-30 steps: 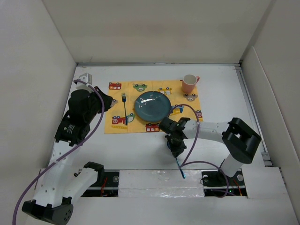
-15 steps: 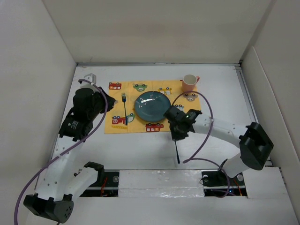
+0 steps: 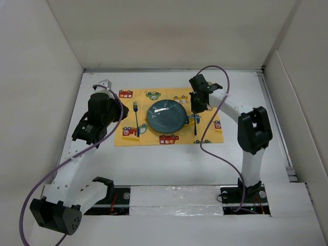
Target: Set the dinner table for one person
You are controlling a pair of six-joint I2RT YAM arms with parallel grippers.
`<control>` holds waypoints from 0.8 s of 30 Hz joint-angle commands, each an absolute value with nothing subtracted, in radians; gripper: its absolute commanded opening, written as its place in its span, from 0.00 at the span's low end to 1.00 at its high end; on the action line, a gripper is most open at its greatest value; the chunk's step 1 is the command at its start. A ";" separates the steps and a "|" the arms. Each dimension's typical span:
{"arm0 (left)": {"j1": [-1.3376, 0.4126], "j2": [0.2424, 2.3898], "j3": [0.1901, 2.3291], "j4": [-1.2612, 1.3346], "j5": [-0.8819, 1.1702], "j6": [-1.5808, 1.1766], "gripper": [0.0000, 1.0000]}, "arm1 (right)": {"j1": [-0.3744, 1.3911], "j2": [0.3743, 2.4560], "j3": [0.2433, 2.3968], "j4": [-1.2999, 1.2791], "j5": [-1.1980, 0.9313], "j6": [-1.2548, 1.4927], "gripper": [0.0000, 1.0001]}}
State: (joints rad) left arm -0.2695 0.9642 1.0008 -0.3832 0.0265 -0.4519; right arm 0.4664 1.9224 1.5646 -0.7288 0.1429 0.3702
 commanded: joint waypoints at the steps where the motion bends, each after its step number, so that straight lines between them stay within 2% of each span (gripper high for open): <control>1: -0.275 0.971 1.005 -0.330 0.012 -0.434 0.12 | 0.434 1.988 1.676 -0.712 0.120 0.298 0.00; 8: -0.275 1.003 1.000 -0.305 0.009 -0.440 0.13 | 0.399 2.104 1.764 -0.729 0.104 0.287 0.00; 15: -0.275 1.029 0.989 -0.295 0.011 -0.442 0.15 | 0.388 2.151 1.724 -0.690 0.095 0.316 0.00; 19: -0.275 1.035 0.988 -0.302 -0.025 -0.440 0.15 | 0.388 2.155 1.707 -0.672 0.092 0.337 0.13; 20: -0.275 1.034 0.989 -0.305 -0.025 -0.440 0.15 | 0.388 2.154 1.706 -0.667 0.094 0.341 0.21; 23: -0.275 1.031 0.986 -0.311 -0.031 -0.439 0.16 | 0.399 2.140 1.703 -0.663 0.098 0.347 0.37; 24: -0.275 1.029 0.988 -0.316 -0.032 -0.437 0.16 | 0.399 2.122 1.703 -0.663 0.101 0.348 0.39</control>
State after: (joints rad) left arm -0.2695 1.0401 0.9897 -0.3332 -0.0128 -0.4500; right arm 0.3927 2.1574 1.7027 -0.7078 0.0971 0.3386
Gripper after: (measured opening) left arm 0.156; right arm 0.364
